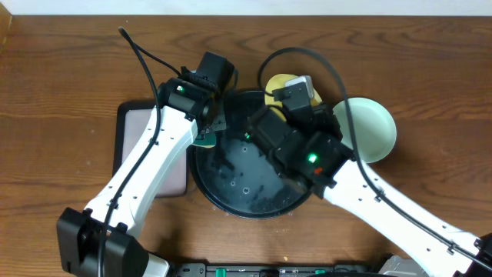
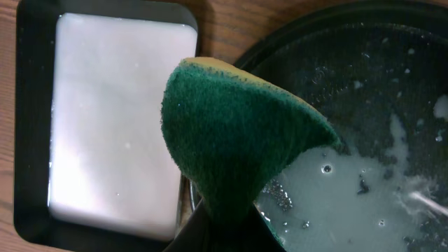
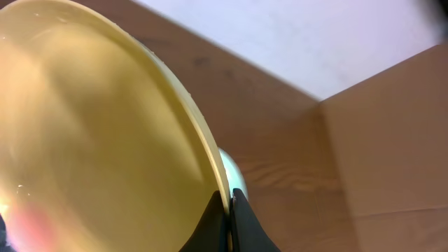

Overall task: Clean dirty plates on tray and stack at the side
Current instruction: 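Lift the yellow plate with the right gripper and carry it right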

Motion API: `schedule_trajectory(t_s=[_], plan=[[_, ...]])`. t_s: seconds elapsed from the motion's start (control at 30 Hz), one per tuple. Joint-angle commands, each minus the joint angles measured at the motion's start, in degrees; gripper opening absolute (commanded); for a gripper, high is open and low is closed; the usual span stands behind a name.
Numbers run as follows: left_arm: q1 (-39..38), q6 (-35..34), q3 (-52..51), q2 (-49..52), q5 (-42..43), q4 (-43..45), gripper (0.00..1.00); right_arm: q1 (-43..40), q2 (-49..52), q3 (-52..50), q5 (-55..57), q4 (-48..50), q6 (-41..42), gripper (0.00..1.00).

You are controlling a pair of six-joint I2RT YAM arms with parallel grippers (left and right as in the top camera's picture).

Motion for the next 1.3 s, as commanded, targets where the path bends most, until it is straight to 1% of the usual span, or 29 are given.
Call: schedule_trajectory(t_s=[0.0, 0.1, 0.5, 0.8, 1.17, 1.27], plan=[[0.24, -0.74, -0.9, -0.22, -0.37, -0.17, 0.07, 2.01, -1.2, 0.02, 11.65, -0.28, -0.24, 0.01], [0.24, -0.74, -0.98, -0.22, -0.39, -0.17, 0.07, 2.93, -1.2, 0.02, 13.25, -0.28, -0.24, 0.01], [0.24, -0.72, -0.98, -0.22, -0.39, -0.17, 0.07, 3.32, -1.95, 0.02, 13.22, -0.31, -0.22, 0.01], [0.24, -0.72, -0.98, -0.22, -0.39, -0.17, 0.08, 4.76, -6.27, 0.02, 13.16, -0.07, 0.52, 0.01], [0.24, -0.72, -0.98, -0.22, -0.39, -0.17, 0.07, 4.87, -9.79, 0.02, 11.91, -0.28, 0.46, 0.01], [0.24, -0.72, -0.98, -0.22, -0.39, -0.17, 0.08, 4.85, -10.1, 0.02, 8.57, -0.31, 0.46, 0.01]])
